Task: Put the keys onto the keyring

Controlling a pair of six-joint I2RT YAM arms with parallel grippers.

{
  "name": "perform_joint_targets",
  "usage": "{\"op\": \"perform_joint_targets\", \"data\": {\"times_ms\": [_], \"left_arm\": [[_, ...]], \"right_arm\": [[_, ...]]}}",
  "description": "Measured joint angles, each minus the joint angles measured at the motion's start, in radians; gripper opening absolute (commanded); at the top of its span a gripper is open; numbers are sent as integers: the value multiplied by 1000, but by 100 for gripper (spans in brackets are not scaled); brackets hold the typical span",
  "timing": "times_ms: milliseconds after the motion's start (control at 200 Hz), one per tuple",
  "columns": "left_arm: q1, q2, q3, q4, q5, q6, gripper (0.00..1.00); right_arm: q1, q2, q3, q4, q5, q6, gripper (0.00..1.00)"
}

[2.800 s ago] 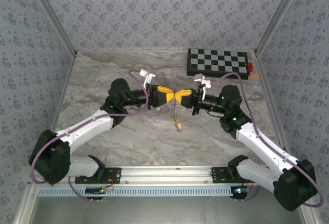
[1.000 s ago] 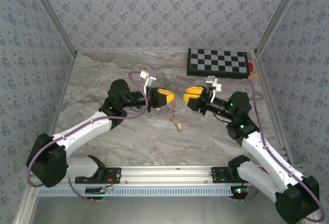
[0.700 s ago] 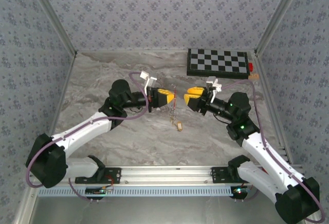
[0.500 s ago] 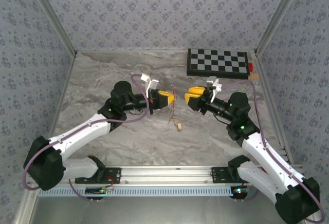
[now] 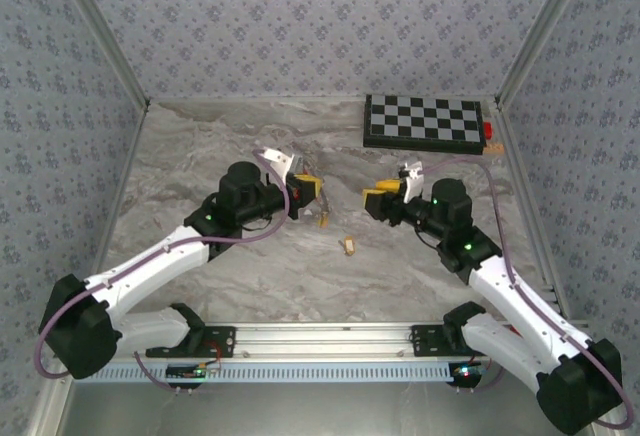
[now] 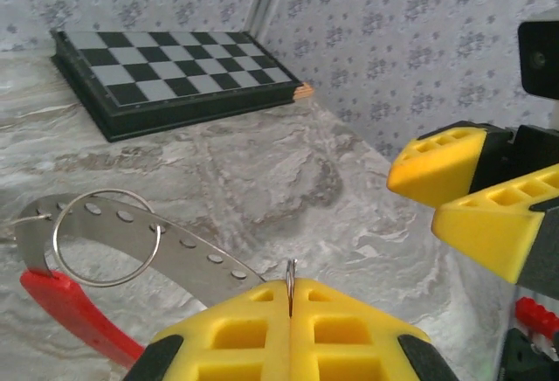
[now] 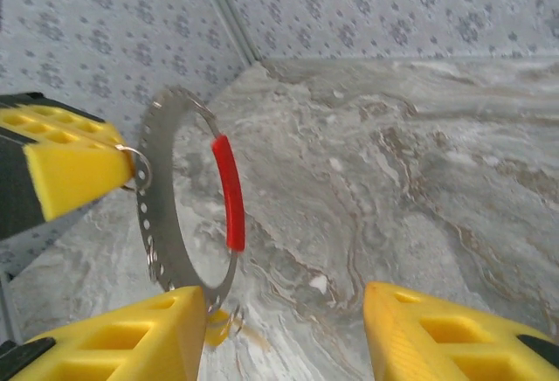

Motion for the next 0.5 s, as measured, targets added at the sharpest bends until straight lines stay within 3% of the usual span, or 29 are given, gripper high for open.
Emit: {"op": "perform_joint_targets", "data": {"times_ms": [290,500], "left_arm": [[0,-56,0,-41,-48,35,0],[0,-92,-15,-61,-32,87,0]], "right_arm": [[57,87,33,-102,84,-30,49],[92,151,53,-195,134,-40,41]]}}
